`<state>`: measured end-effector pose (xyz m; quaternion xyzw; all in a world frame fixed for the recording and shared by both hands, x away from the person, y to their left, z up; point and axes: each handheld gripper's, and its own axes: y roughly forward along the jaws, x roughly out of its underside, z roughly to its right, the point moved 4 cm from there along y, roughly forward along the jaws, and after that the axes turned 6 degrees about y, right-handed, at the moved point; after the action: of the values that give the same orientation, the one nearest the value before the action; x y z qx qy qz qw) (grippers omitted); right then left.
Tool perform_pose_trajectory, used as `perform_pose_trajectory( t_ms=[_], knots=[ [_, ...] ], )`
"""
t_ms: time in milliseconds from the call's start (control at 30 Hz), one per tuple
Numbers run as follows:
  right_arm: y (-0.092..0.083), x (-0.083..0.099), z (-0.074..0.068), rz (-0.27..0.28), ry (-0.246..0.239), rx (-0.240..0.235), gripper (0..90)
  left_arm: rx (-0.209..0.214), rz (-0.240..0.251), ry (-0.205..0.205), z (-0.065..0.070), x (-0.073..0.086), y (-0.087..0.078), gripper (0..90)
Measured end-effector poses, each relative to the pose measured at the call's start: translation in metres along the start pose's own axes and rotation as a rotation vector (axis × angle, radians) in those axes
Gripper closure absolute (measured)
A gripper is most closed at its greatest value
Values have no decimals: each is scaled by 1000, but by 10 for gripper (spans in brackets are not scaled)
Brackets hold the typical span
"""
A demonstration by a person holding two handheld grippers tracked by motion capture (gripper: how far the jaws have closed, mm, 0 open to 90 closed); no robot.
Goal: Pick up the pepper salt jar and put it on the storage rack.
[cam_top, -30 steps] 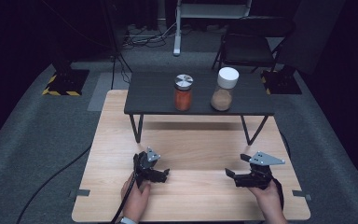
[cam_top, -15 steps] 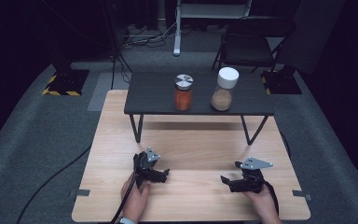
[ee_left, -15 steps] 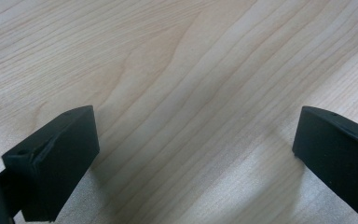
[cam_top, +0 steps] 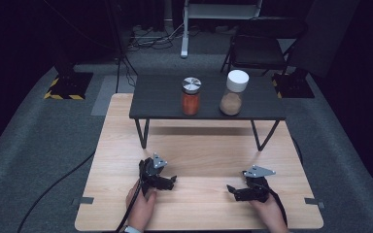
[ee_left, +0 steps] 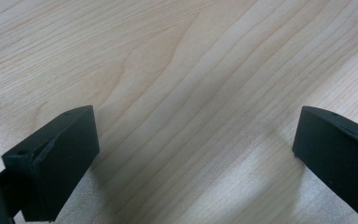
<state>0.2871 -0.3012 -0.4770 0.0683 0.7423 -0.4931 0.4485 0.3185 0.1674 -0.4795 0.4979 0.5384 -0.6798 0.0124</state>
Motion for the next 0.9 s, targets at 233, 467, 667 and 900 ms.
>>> perform_pose_trajectory(
  t_ms=[233,467,667,900],
  knots=[
    [3,0,-3,-10,-23,23,77,0,-2,-2,0,0,0,3],
    [4,-1,-6,-18,-43,33,66,0,1,0,0,0,0,3],
    [4,-2,-5,-20,-45,32,62,0,1,1,0,0,0,3],
    [5,-2,-5,-21,-45,30,55,0,-2,-2,0,0,0,3]
  ],
)
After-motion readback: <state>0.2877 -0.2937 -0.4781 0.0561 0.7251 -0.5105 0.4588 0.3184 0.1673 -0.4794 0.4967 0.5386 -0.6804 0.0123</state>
